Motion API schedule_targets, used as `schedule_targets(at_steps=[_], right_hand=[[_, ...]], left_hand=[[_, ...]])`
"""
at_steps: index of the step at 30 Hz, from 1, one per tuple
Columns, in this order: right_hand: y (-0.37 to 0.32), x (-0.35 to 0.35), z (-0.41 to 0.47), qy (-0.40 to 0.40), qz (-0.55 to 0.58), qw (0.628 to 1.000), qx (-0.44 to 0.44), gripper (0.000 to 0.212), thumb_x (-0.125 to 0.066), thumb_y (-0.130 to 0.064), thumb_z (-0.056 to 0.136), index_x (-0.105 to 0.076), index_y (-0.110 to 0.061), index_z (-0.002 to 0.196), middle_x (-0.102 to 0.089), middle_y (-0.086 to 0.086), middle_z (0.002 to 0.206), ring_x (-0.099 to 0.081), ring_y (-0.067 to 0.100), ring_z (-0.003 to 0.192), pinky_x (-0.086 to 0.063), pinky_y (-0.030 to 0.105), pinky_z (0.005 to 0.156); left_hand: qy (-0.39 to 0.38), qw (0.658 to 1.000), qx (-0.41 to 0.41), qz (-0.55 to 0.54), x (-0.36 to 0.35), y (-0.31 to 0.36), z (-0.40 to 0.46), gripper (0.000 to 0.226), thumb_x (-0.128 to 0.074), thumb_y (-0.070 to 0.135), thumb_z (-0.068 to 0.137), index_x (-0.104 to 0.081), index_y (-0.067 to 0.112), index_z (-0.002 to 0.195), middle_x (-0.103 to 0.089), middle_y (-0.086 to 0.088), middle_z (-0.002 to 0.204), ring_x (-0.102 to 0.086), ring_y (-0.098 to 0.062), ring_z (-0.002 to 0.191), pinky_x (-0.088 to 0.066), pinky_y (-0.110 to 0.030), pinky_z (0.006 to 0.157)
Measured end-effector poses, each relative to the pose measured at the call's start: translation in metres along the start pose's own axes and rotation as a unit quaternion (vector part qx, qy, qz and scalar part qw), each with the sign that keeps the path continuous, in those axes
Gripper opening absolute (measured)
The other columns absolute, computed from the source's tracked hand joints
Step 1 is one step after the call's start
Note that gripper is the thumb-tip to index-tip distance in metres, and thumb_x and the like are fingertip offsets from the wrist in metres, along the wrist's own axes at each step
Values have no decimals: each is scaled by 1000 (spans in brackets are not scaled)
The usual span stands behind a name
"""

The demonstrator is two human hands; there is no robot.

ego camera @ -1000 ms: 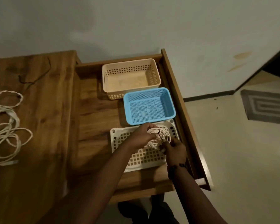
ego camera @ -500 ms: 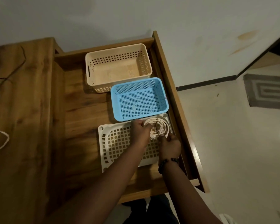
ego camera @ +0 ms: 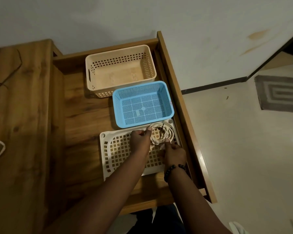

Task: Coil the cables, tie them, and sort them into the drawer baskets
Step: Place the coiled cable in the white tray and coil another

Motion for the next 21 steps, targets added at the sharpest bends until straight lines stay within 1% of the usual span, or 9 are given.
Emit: schedule_targets(at_steps=[3, 5, 8, 10, 12, 14, 17, 20, 21], right_hand=[[2, -1, -5, -3, 8, 1000, -6, 50, -50, -61, 89, -65, -14, 88, -72, 12, 91, -71, 27, 80, -60, 49, 76], [1, 1, -8, -2, 6, 1000, -23, 61, -39, -62, 93, -61, -5, 102, -70, 13, 91, -71, 28, 77, -60, 49, 74], [-1, 2, -18, 2, 20, 999, -33, 48, -33, -53, 98, -51, -9, 108, -65, 11, 93, -70, 28, 74, -60, 50, 75], [-2, 3, -24, 21, 3, 1000, -14, 47, -34, -49, 98, -50, -6, 110, -65, 13, 101, -69, 30, 83, -59, 49, 75], [-4, 4, -32, 43, -20, 999, 19, 41, -37, -42, 97, -51, -6, 109, -65, 12, 97, -66, 28, 86, -55, 40, 67], [-13, 5, -45, 57, -36, 996, 66, 26, -40, -30, 99, -50, -7, 102, -58, 3, 82, -59, 20, 76, -43, 30, 60], [-31, -3, -69, 52, -63, 986, 148, 15, -44, -19, 97, -52, -7, 94, -49, -4, 70, -46, 10, 61, -31, 28, 53], [-45, -32, -94, -7, -99, 968, 232, 16, -47, -19, 96, -51, -9, 84, -51, -3, 65, -49, 18, 60, -32, 28, 51], [-50, -44, -106, -35, -110, 959, 260, 17, -49, -20, 95, -51, -10, 81, -52, -2, 66, -50, 19, 60, -34, 28, 51]], left_hand=[[-5, 1000, 10, 10, 2, 0, 2, 56, -67, 56, 77, -63, 10, 108, -70, -8, 101, -66, -21, 89, -55, -40, 84], [-15, 1000, 13, 6, 3, 2, 2, 59, -65, 60, 74, -62, 12, 108, -70, -5, 101, -67, -21, 90, -55, -44, 86], [-17, 1000, 12, 9, 8, 4, 1, 54, -65, 58, 76, -62, 13, 105, -70, -6, 99, -66, -22, 88, -55, -41, 83], [-10, 1000, 1, 15, 12, 6, 0, 47, -65, 51, 83, -61, 10, 104, -68, -6, 95, -63, -21, 82, -52, -34, 71], [-3, 999, -16, 28, 19, 7, -2, 42, -63, 46, 88, -60, 7, 104, -66, -7, 92, -59, -19, 76, -42, -28, 61], [3, 999, -35, 40, 30, 11, -6, 37, -61, 43, 90, -60, 8, 103, -66, -9, 92, -58, -19, 74, -40, -28, 59], [0, 996, -72, 59, 55, 22, -16, 22, -58, 33, 93, -61, 13, 101, -67, -5, 90, -61, -17, 73, -44, -26, 60], [-5, 986, -158, 56, 89, 38, -28, 9, -56, 22, 96, -62, 15, 97, -65, 1, 89, -62, -16, 80, -47, -25, 65], [4, 980, -193, 54, 106, 45, -32, 7, -56, 17, 96, -61, 14, 94, -64, 3, 89, -61, -14, 82, -46, -21, 67]])
Point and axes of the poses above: each hand's wrist, its own z-axis towards the middle knuckle, its own x-axis out of the back of the hand, y = z × x, the point moved 3 cm from there along z, towards the middle knuckle
